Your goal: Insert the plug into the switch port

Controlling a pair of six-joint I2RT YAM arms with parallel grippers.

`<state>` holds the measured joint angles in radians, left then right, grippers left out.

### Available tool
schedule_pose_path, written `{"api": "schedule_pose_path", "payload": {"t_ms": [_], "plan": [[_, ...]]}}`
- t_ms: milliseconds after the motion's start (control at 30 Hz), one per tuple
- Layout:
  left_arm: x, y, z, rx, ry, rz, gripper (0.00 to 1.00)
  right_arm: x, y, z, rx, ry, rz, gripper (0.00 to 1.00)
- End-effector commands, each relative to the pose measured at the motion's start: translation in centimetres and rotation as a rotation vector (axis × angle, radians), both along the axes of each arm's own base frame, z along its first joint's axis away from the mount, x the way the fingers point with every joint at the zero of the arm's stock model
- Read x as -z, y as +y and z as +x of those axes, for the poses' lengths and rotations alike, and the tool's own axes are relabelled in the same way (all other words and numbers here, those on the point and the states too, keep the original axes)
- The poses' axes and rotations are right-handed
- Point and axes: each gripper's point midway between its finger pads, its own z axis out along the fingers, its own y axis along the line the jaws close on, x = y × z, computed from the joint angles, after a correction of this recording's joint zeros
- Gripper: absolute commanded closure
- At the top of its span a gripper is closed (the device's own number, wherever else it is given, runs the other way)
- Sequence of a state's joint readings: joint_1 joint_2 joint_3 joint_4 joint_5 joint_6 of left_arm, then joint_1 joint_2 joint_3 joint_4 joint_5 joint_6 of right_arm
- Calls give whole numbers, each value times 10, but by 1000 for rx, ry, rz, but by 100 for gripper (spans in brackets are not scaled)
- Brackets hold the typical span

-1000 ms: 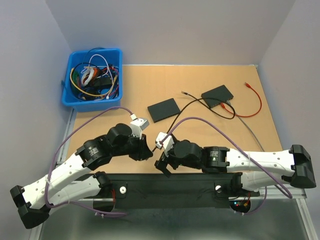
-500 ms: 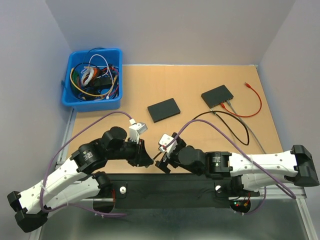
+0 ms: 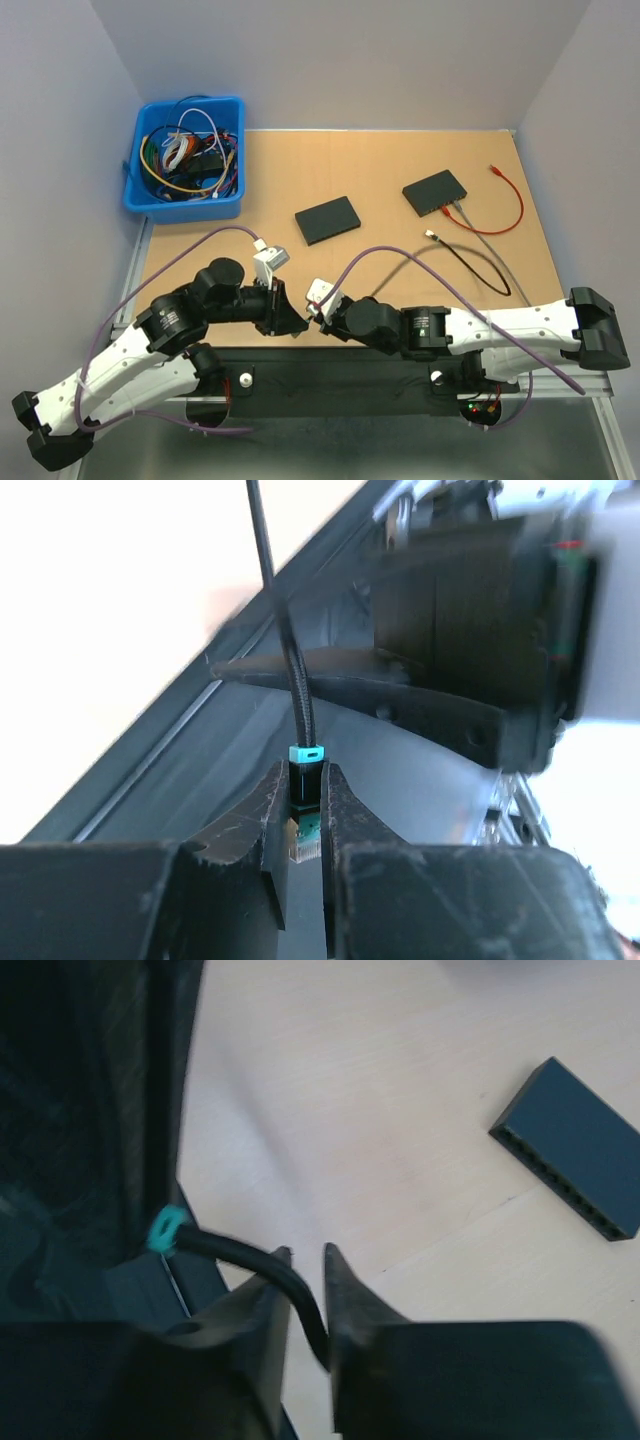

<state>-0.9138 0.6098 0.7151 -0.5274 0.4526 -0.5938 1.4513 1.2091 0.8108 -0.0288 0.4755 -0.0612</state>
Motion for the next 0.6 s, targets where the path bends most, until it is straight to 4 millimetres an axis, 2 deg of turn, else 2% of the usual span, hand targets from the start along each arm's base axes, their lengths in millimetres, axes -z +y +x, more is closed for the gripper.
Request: {"api": "schedule_pose_path", "payload": {"t_ms": [0, 33, 100, 133, 200, 233, 267, 300, 333, 367, 433, 467, 533, 567], "plan": [[-6, -4, -4, 28, -14, -44, 100, -35, 18, -4, -12, 12, 164, 95], [-9, -4, -2, 16, -20, -52, 97, -34, 18, -7, -23, 27, 171, 100], [-11, -3, -1, 6, -27, -57, 92, -31, 17, -10, -30, 43, 179, 100], [-14, -3, 0, 2, -32, -62, 82, -23, 15, -13, -38, 47, 167, 100], [-13, -1, 6, -32, -42, -46, 68, -23, 14, -19, -43, 102, 219, 99], [-13, 0, 10, -55, -49, -35, 57, -11, 8, -21, -39, 118, 213, 99], [-11, 6, 19, -110, -69, -1, 52, -10, 6, -24, -32, 151, 239, 100], [-8, 10, 25, -145, -83, 27, 47, -17, 2, -25, -30, 163, 282, 100], [-8, 14, 31, -181, -99, 51, 31, -13, -2, -26, -22, 181, 291, 100], [-8, 24, 43, -251, -135, 100, 28, -5, -6, -28, -5, 216, 299, 100], [-13, 32, 52, -303, -174, 125, 27, -2, -12, -31, -2, 245, 316, 100], [-24, 38, 58, -338, -216, 115, 27, 6, -14, -35, 0, 280, 316, 100], [-42, 40, 61, -356, -262, 70, 27, 11, -16, -38, 3, 323, 329, 100], [-62, 42, 62, -369, -307, 8, 28, 14, -15, -44, -4, 371, 343, 100]]}}
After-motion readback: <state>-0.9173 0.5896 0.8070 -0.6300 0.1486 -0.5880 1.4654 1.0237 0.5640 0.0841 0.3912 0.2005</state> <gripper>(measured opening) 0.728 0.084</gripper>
